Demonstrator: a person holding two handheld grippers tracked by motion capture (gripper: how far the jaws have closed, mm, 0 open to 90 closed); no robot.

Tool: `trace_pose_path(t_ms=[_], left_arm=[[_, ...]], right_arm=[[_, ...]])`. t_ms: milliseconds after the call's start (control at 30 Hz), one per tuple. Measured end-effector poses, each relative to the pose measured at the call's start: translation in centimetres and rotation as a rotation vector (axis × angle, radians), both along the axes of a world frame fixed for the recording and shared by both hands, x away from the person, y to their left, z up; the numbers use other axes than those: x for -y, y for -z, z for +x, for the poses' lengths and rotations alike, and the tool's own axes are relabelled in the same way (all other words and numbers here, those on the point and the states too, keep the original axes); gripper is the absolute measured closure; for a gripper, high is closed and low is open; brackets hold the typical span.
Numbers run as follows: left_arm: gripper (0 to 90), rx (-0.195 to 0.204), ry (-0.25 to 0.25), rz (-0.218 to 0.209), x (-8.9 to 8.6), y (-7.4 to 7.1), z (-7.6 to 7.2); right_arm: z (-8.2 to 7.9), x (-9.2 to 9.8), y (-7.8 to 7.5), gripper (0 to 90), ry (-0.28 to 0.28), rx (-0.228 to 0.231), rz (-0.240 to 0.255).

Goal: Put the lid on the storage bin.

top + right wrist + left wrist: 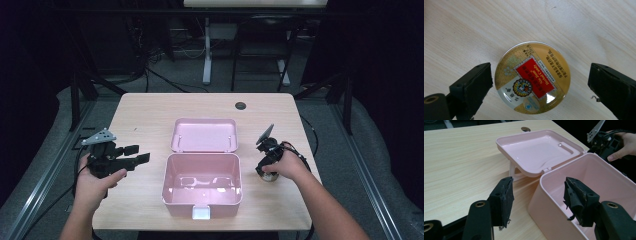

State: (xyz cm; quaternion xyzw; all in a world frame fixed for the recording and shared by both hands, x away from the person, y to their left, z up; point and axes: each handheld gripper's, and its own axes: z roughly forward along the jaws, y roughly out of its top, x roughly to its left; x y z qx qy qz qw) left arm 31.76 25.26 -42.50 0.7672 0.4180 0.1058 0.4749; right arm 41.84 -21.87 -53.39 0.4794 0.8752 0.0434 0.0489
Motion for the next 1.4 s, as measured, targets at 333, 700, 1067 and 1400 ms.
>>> trace_pose_path(t_ms=[333,700,1067,1400], left_arm=[[40.6,-0.001,0.0,0.002,0.0,0.0,0.0],[40.6,0.0,0.001,-0.003,0.0,0.0,0.0],[40.5,-0.001,0.002,-0.002,0.1,0.1,0.0],[40.6,0.002,0.002,0.002,0.0,0.0,0.0]], right_arm=[[0.3,-0.2,0.9,6.6,0.003,-0.003,-0.006],[0.4,-0.6,1.4,13.3,0.0,-0.024,-0.001],[0.3,-0.6,2.0,14.3,0.018,-0.042,0.005],[0.4,-0.3,1.9,18.8,0.012,-0.044,0.015]])
